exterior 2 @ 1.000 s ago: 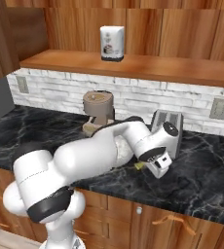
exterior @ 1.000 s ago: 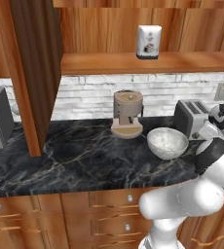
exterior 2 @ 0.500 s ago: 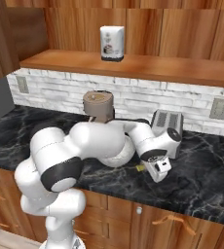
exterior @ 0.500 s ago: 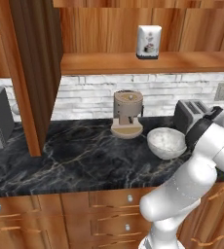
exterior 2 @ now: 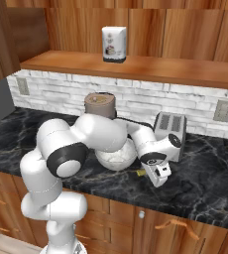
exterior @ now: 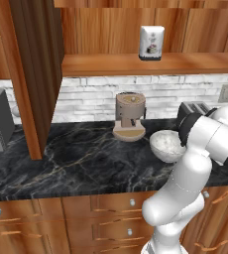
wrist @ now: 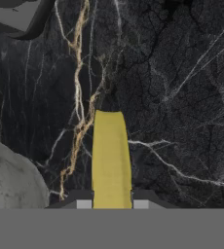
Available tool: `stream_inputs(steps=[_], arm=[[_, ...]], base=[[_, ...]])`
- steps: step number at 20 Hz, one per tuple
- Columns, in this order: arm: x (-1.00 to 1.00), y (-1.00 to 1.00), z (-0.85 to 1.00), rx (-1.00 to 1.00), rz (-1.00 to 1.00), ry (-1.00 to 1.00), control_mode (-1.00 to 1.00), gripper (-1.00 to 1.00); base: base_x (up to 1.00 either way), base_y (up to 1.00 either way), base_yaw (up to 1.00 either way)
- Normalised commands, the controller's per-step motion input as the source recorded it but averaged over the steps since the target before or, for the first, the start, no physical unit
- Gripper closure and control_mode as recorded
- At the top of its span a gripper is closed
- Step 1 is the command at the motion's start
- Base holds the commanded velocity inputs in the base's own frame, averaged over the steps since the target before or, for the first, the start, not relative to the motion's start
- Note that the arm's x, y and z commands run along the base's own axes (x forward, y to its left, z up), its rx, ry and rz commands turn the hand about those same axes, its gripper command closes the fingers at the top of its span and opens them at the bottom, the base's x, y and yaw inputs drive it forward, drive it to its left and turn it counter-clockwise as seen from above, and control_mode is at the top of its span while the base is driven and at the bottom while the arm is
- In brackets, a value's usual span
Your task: Pick the egg and butter from the fridge and place them by the bowl for mixing.
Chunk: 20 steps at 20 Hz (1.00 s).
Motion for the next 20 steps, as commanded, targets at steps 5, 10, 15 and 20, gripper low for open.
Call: stream_inputs(steps=[5,10,15,20], arm=[[0.03,0.20,-0.23,0.02,0.00,0.00,-1.00,1.00],[0.02,0.18,-0.23,0.03,0.00,0.00,-1.00,1.00],[0.00,0.21,-0.27,0.04,0.00,0.00,-1.00,1.00],[0.01,0.10,-0.13,0.03,0.02,-0.04,-1.00,1.00]], base=[[0.00,0.00,0.00],[0.00,0.00,0.00],[0.00,0.00,0.00],[0.00,0.00,0.00]])
